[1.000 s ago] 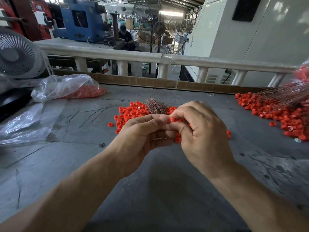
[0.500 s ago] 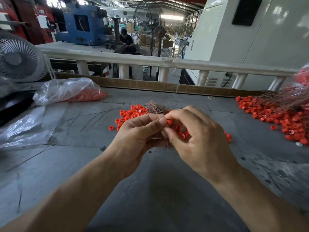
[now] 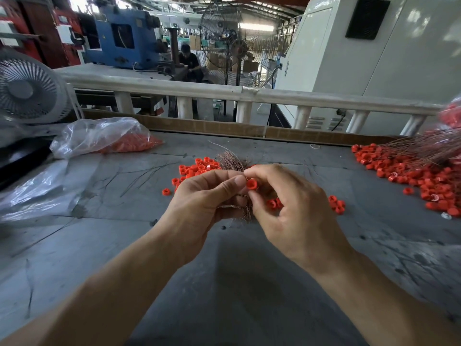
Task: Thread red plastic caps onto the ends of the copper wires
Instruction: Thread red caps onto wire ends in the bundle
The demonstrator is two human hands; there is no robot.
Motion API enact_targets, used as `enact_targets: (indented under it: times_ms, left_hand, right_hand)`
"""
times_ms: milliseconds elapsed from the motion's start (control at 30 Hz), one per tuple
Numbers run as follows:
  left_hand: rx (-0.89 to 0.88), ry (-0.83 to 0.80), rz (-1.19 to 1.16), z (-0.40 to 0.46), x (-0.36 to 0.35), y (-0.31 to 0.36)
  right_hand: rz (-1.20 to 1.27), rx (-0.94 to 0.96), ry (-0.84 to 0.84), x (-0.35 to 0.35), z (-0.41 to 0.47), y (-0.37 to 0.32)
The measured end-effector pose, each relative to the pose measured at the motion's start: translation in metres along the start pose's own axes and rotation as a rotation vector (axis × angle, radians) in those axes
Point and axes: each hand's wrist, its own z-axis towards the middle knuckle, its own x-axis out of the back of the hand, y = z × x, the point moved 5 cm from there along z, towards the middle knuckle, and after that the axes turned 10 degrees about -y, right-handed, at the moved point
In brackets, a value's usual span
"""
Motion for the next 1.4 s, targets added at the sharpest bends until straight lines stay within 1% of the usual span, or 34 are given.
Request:
enact_targets:
  times_ms: [200,333,500,600,667,767,933,1200,1267,1333,1400]
  left_hand:
    - [0.012,0.075,0.011,0.001,0.009,-0.001]
    - [0.013,0.068,0.016,0.002,0.009,-0.001]
    - [0.010,0.066,0.033,0.002,0.008,-0.001]
    - [0.005,0.089,-0.001,0.000,0.006,0.001]
    - [-0.012,0.146,-0.007,-0.001,0.009,0.004]
    - [-0.024,0.232,0.034,-0.002,0.017,0.008]
    - [-0.008,0.317,0.124,-0.002,0.024,0.007]
    - [0.006,0.321,0.116,-0.002,0.029,0.010]
    - [0.007,0.315,0.096,-0.002,0.030,0.011]
    - [0.007,0.317,0.100,-0.001,0.032,0.014]
    - [-0.011,0.347,0.197,-0.001,0.037,0.017]
  right_hand:
    - [0.060,-0.033,-0.018,-0.006,-0.001,0.007]
    - [0.131,-0.069,-0.060,-0.008,-0.002,0.011]
    - [0.147,-0.083,-0.103,-0.010,-0.001,0.010]
    - [0.132,-0.084,-0.107,-0.010,-0.001,0.009]
    - [0.118,-0.073,-0.112,-0.010,-0.001,0.009]
    - [0.107,-0.060,-0.122,-0.011,-0.001,0.010]
    - [0.051,-0.045,-0.137,-0.015,-0.002,0.009]
    - [0.021,-0.030,-0.190,-0.014,-0.002,0.006]
    - [0.014,-0.063,-0.169,-0.011,-0.002,0.010]
    - [-0.015,-0.124,-0.097,-0.003,0.000,0.020]
    - [-0.071,-0.241,-0.008,0.010,0.001,0.039]
